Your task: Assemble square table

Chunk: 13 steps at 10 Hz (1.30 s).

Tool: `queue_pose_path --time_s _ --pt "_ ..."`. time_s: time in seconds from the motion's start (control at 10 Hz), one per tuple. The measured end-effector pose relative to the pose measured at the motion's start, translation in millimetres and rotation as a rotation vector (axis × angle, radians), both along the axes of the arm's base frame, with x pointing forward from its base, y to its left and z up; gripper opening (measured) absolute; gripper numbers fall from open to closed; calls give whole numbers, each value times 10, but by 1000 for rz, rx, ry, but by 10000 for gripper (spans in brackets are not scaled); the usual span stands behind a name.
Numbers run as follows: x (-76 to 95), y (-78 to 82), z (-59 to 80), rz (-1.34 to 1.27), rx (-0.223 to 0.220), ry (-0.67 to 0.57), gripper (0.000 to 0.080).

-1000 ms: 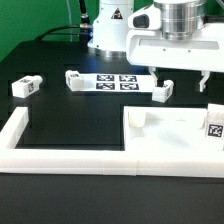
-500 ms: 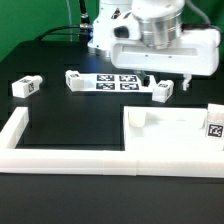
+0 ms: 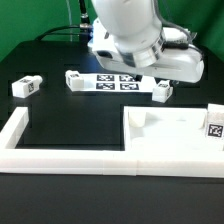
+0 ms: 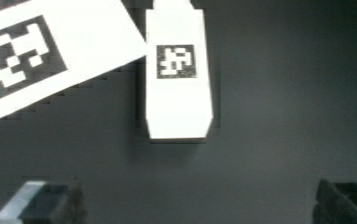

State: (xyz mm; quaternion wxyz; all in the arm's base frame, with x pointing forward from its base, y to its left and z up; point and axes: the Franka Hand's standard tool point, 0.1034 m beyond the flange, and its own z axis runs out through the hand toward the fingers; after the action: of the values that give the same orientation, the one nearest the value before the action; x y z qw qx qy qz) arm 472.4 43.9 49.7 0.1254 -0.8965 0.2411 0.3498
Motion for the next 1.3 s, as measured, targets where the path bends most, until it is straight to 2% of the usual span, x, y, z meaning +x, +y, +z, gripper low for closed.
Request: queue_pose_path --time_s 0.1,0.2,0.3,0.7,0.9,1.1,1.3 --pt "-127 63 -57 -22 45 79 649" --pt "-166 57 -119 -21 49 128 649" --pt "-111 68 -105 -5 28 109 649" --pt "-124 55 -121 -13 32 111 649" --pt "-343 142 -291 -46 44 146 649" --pt "-428 216 -360 -47 54 169 649" --pt "-459 265 -405 -52 47 188 649"
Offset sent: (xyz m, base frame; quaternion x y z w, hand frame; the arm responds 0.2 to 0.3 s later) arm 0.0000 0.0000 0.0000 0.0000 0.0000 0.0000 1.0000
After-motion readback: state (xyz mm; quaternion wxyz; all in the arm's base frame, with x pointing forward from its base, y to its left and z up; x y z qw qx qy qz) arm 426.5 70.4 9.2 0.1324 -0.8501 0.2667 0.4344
